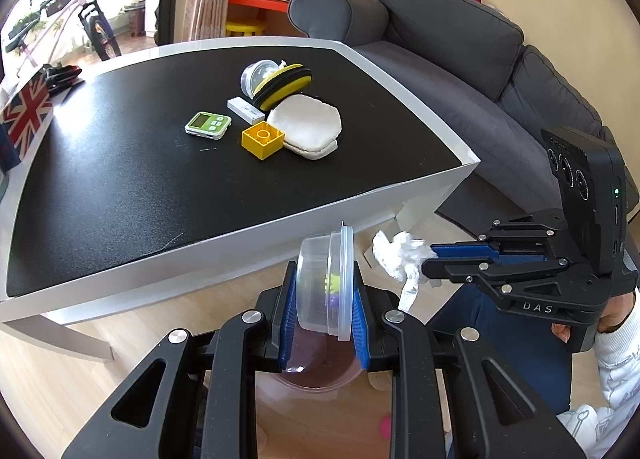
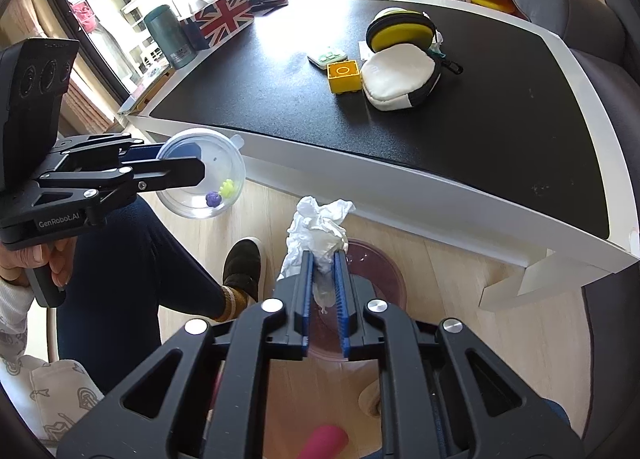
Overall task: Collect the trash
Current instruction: 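Carry the container and tissue over the pink bin with both tools, then open both tools to drop the container and tissue into the bin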
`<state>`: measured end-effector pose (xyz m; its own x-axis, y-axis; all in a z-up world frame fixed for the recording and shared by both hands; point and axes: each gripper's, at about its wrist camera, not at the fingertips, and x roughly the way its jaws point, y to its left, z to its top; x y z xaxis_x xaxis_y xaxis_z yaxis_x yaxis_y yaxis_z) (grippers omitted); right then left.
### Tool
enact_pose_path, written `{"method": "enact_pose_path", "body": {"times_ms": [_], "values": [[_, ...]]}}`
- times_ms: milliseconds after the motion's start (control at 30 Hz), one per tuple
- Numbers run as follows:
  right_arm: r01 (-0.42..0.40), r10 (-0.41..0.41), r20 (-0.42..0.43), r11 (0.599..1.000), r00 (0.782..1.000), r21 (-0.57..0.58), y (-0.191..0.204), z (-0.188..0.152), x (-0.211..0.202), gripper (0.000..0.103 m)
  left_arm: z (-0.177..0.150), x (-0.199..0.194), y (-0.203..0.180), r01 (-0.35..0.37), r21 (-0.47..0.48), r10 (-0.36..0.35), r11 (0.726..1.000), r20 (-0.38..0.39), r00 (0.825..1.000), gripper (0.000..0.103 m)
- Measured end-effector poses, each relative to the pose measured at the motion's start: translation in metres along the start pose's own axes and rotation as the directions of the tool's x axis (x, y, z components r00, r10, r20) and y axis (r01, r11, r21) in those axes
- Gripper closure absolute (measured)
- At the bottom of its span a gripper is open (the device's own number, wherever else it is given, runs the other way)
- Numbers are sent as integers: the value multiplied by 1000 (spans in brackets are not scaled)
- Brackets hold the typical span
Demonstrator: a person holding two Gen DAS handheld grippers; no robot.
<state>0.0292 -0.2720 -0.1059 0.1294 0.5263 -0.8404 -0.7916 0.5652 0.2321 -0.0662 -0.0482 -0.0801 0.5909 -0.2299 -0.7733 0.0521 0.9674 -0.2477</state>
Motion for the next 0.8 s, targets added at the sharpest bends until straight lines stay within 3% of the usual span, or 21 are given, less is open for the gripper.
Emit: {"method": "enact_pose_path", "body": {"times_ms": [67,167,567,600,633,700,800], "values": [[5,-5,10,1000,1000,3,-1,1,-1,34,1,1,-1,0,5,0,1000,-2,1000,79],[8,-9,39,1000,999,19,-3,3,-6,12,2,2,-1,-1,9,1,1000,-6,1000,79],[45,-51,69,996,996,77,-18,9,-15,9,0,12,-11,13,41,-11,999,-39,999,77],[46,-51,68,996,996,80,-19,9,-15,9,1,12,-12,15,45,-13,999,-37,999,66],[46,-51,68,996,996,83,-20,8,-15,9,1,13,-13,18,45,-17,999,-32,999,40],[46,-52,69,995,996,88,-21,7,-15,9,2,9,-14,12,46,-13,999,10,1000,7],[48,-54,70,995,996,93,-23,6,-17,9,4,9,-14,8,44,-8,999,10,1000,8]]}}
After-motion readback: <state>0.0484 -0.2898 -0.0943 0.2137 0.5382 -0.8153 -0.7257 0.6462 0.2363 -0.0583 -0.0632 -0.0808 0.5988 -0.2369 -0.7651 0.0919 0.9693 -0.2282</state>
